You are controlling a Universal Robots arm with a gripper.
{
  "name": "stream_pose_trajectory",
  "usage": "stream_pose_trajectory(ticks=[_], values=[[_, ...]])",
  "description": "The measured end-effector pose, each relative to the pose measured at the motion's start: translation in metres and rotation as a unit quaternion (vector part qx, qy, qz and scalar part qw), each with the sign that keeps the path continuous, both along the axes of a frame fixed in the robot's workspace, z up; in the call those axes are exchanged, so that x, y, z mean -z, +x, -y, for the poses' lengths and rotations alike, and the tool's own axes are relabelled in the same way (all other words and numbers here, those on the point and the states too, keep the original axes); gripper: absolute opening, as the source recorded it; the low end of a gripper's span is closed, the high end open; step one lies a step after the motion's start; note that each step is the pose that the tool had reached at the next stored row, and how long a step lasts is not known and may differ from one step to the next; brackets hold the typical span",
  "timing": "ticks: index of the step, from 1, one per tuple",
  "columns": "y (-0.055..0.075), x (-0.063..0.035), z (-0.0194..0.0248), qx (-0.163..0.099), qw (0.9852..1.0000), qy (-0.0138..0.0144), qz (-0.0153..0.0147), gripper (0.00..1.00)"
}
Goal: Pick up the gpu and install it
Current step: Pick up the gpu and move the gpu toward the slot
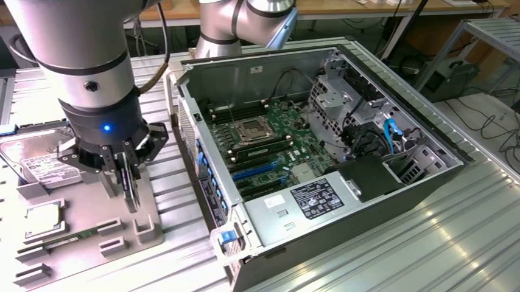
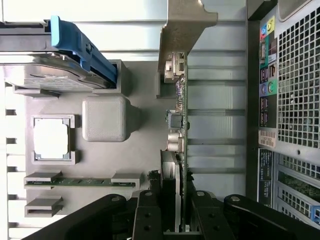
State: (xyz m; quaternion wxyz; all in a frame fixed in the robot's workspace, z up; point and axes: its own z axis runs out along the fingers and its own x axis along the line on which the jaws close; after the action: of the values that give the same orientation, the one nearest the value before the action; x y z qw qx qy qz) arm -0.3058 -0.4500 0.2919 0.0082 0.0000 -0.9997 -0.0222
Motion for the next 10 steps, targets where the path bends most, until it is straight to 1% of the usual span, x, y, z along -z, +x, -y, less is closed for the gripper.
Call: stream_pose_trajectory(ticks=[4, 8, 9, 10], values=[[0.000, -0.0090, 0.0000, 0.000, 1.0000, 0.0000, -0.0005, 0.28], [0.000, -0.0121, 0.0000, 0.000, 1.0000, -0.0002, -0.0012, 0.28], [0.000, -0.0123, 0.0000, 0.000, 1.0000, -0.0019, -0.0011, 0.28], [0.000, -0.0126, 0.0000, 0.000, 1.0000, -0.0046, -0.0012, 0.28]])
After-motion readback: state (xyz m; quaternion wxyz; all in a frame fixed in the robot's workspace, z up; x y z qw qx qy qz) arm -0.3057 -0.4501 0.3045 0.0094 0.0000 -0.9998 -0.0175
